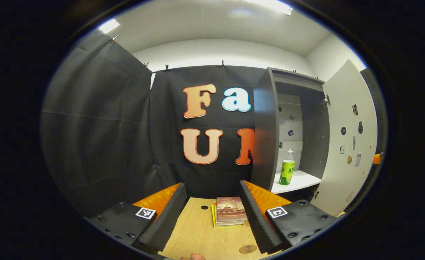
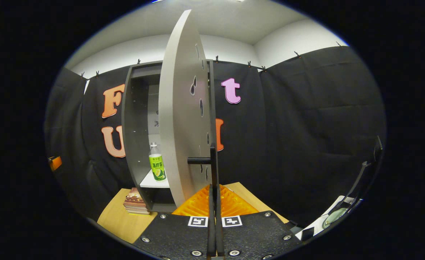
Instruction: Open the cabinet door with the right hand, grasp the bottle in the cabinet with the left hand and place it on the coaster, then close the cabinet door with the right hand.
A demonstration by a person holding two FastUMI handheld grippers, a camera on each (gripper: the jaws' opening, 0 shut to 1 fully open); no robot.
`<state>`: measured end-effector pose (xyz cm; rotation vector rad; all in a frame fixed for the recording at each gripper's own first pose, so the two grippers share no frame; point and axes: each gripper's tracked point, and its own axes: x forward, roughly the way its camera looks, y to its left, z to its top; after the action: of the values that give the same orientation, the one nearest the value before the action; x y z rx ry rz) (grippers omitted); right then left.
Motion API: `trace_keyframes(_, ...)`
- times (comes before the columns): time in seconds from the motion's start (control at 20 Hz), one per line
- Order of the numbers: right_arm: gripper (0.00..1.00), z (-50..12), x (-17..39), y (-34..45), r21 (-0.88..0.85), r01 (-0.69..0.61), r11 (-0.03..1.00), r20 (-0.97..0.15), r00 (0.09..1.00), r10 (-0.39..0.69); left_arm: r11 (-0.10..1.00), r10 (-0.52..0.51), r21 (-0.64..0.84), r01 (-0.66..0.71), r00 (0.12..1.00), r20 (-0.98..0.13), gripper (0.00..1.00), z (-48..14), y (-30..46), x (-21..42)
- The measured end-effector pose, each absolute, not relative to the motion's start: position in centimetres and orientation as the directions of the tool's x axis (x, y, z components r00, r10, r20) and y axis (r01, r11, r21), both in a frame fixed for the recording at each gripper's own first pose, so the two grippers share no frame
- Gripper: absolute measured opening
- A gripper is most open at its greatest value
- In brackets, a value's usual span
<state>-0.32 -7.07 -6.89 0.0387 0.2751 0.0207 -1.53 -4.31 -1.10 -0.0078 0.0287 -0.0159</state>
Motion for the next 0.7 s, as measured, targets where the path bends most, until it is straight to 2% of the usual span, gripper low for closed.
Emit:
trace_keyframes(0.4, 0.0, -6.9, 0.7, -13.6, 0.076, -0.005, 0.997, -0.252, 0.967, 0.024, 0.997, -0.08, 0.005, 0.081, 0.995, -0.055, 0.96, -2.2, -11.1, -1.0)
trace_keyframes(0.55, 0.04, -7.0, 0.5, -16.2, 0.107, -0.01, 0.994, -0.251, 0.967, 0.037, 0.994, -0.106, 0.002, 0.106, 0.992, -0.062, 0.94, -2.8, -14.3, -0.6)
trace_keyframes(0.65, 0.05, -7.5, 0.0, -18.5, 0.099, 0.011, 0.995, -0.258, 0.966, 0.016, 0.993, -0.119, -0.011, 0.119, 0.991, -0.064, 0.96, -3.2, -16.4, -0.2)
trace_keyframes(0.7, 0.05, -7.8, -0.2, -19.5, 0.096, 0.02, 0.995, -0.265, 0.964, 0.006, 0.992, -0.13, -0.018, 0.129, 0.989, -0.069, 0.94, -3.4, -17.6, 0.2)
